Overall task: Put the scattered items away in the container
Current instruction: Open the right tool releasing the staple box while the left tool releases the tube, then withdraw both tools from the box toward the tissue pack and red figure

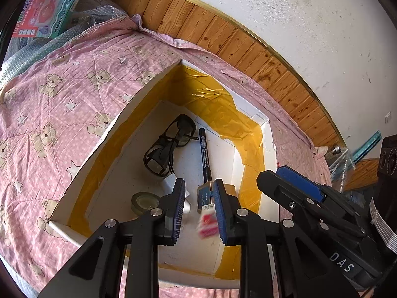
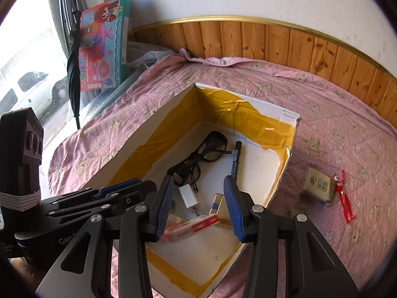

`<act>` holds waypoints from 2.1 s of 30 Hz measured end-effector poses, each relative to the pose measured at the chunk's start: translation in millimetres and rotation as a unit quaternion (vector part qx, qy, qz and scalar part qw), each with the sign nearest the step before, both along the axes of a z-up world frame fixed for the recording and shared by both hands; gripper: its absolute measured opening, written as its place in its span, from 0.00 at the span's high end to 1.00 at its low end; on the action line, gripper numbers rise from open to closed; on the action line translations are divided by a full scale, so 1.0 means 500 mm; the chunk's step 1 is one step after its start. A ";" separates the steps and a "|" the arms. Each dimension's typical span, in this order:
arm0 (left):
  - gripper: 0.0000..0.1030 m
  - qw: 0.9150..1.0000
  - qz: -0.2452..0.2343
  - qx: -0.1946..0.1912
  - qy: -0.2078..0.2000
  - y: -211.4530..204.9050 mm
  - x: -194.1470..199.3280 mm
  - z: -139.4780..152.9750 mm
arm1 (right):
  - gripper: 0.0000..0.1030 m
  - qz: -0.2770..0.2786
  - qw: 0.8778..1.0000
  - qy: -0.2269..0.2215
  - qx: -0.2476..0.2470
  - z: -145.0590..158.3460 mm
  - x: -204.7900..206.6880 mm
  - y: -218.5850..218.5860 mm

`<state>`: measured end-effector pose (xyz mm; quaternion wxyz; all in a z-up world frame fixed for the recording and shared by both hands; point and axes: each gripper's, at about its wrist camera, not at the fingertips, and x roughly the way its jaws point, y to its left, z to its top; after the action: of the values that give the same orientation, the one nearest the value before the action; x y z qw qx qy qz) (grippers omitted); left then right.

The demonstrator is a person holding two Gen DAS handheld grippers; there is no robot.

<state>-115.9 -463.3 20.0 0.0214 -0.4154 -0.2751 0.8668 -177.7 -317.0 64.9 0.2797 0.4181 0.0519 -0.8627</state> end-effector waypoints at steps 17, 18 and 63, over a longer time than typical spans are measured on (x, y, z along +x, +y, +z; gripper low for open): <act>0.74 1.000 0.003 0.004 0.004 0.016 0.033 0.021 | 0.56 -0.003 0.999 -0.013 -0.036 0.010 0.056 0.049; 0.73 1.000 0.003 0.003 0.004 0.020 0.037 0.022 | 0.56 -0.003 0.999 -0.013 -0.038 0.011 0.062 0.052; 0.73 0.986 -0.133 -0.093 0.028 0.396 0.144 0.105 | 0.56 -0.100 0.981 -0.016 -0.166 0.008 0.238 0.424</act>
<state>-44.1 -265.0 72.3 0.1056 -0.4242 -0.1349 0.8892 -58.9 -105.1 68.8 0.2586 0.3824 -0.1383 -0.8762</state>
